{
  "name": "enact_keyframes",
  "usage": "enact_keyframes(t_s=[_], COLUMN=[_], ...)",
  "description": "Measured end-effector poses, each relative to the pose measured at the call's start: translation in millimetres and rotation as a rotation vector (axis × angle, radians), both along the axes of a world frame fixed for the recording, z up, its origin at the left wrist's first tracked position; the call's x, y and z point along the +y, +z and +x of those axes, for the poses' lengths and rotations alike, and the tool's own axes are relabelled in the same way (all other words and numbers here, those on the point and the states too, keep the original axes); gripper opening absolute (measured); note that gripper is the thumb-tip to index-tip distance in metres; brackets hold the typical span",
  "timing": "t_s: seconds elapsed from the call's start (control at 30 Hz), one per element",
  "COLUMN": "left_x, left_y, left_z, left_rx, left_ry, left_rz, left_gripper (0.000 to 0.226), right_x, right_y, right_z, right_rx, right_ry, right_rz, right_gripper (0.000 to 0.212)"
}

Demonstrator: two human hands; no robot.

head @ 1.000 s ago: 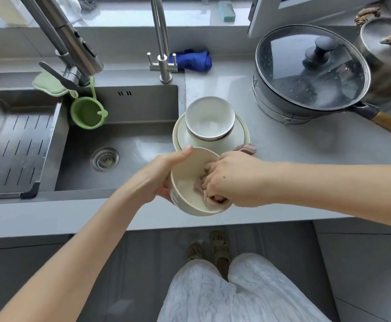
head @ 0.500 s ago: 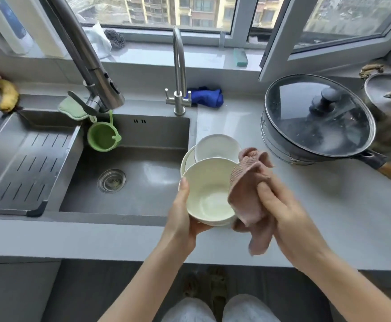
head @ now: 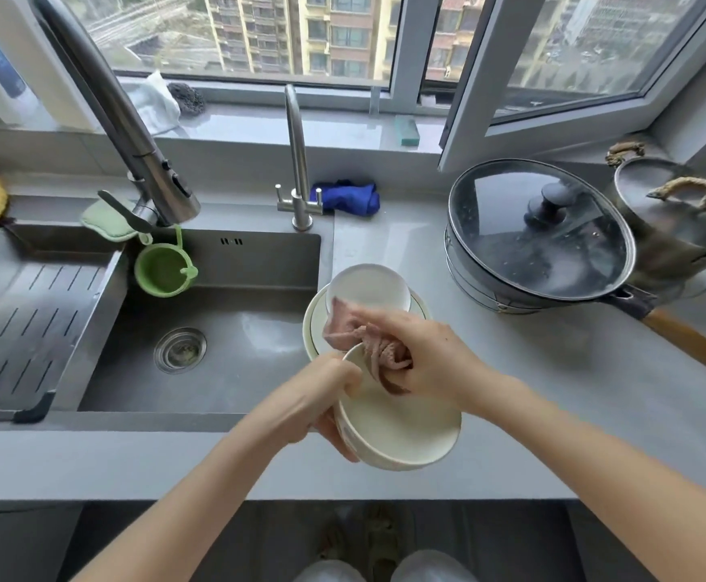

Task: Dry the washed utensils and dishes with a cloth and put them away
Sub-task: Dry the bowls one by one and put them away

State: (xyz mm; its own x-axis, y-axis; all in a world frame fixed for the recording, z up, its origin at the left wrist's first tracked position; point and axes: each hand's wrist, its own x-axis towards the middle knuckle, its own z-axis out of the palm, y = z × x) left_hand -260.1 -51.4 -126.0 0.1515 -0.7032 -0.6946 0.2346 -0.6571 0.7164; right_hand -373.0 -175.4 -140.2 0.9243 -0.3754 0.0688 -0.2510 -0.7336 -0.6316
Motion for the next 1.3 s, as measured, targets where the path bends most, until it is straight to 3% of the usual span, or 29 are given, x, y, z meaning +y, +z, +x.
enact_keyframes(t_s=[0.07, 0.13, 0.27, 0.4, 0.5, 0.57, 0.73, 0.8, 0.9, 0.97, 1.07, 1.13, 1.2, 1.3], left_x=[-9, -18, -22, -20, -13, -3, -14, -26, -47, -57, -73, -82, -83, -78], left_y=[7, 21, 11, -3, -2, -5, 14, 21, 26, 30, 37, 39, 37, 35], left_z=[5, 3, -6, -17, -44, -43, 24, 23, 11, 1, -21, -44, -60, -43], left_rx=[-0.045, -0.168, -0.218, -0.431, -0.506, -0.407, -0.106, -0.211, -0.441, -0.508, -0.650, -0.689, -0.689, -0.837], left_ry=[-0.040, -0.023, 0.164, 0.500, 0.595, 0.494, -0.073, -0.128, 0.102, 0.324, 0.609, 0.713, 0.641, 0.169], left_rz=[0.038, 0.043, -0.039, -0.212, -0.299, -0.340, -0.292, -0.398, -0.547, -0.600, -0.579, -0.543, -0.487, -0.304], left_gripper=[0.055, 0.027, 0.029, 0.038, 0.048, 0.052, 0.060, 0.043, 0.027, 0.025, 0.042, 0.047, 0.051, 0.031], right_x=[-6, -11, -15, -5, 3, 2, -7, -14, -30, -36, -35, -36, -40, -43], right_y=[7, 14, 16, -5, -5, 3, 37, 54, 64, 59, 41, 32, 29, 28], right_z=[8, 14, 16, 9, 10, 6, -4, 0, 4, 5, 12, 11, -1, -26], right_rx=[0.022, 0.076, 0.154, 0.055, -0.009, -0.007, -0.055, -0.087, -0.221, -0.334, -0.432, -0.465, -0.453, -0.343], right_ry=[-0.024, -0.167, -0.391, -0.802, -0.944, -0.883, -0.456, -0.314, -0.350, -0.568, -0.960, -1.106, -1.154, -1.086], right_rz=[0.019, 0.089, 0.122, 0.497, 0.502, 0.391, 0.038, -0.055, -0.038, 0.108, 0.574, 0.809, 0.831, 0.624], right_gripper=[0.053, 0.040, 0.022, 0.027, 0.028, 0.022, 0.027, 0.032, 0.036, 0.033, 0.031, 0.032, 0.029, 0.027])
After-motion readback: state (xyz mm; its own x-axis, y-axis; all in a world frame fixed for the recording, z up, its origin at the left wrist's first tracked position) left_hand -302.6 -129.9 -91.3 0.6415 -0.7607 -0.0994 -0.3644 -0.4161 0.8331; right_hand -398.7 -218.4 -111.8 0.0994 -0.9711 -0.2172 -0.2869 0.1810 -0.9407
